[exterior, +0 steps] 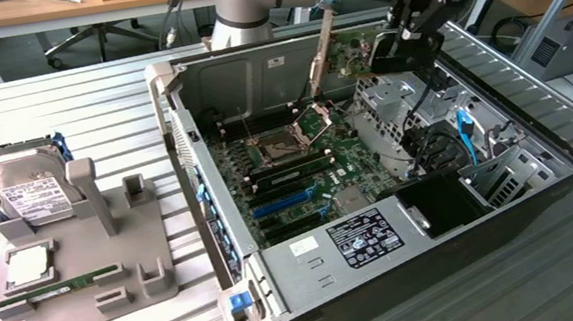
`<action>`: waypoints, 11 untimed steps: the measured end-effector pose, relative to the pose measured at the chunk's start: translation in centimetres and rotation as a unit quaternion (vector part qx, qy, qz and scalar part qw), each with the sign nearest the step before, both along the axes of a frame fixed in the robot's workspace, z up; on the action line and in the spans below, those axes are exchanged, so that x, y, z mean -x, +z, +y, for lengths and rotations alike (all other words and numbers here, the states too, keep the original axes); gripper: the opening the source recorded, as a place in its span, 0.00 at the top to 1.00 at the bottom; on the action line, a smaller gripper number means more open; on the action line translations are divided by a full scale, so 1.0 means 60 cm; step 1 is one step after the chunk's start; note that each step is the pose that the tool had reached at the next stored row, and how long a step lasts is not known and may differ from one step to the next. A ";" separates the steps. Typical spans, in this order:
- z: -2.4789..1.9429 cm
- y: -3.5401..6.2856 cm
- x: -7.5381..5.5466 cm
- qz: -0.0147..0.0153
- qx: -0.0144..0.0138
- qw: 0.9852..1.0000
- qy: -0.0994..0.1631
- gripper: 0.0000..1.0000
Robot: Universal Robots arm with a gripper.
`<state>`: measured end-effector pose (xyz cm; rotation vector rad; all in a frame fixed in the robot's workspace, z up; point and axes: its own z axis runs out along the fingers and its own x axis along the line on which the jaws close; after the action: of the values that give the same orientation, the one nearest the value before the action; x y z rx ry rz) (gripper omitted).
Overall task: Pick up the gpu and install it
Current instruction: 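Insert the gpu into the slot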
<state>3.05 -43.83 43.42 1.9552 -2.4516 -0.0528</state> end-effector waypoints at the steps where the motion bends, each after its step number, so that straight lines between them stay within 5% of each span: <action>1: 0.0002 0.000 0.000 0.000 0.000 0.999 0.034 0.73; 9: 0.0006 0.000 0.000 0.000 0.001 0.994 0.111 0.73; 11: 0.0006 0.000 0.000 0.000 0.001 0.994 0.112 0.73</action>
<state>3.05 -43.79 43.39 2.2140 -2.2144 -0.0499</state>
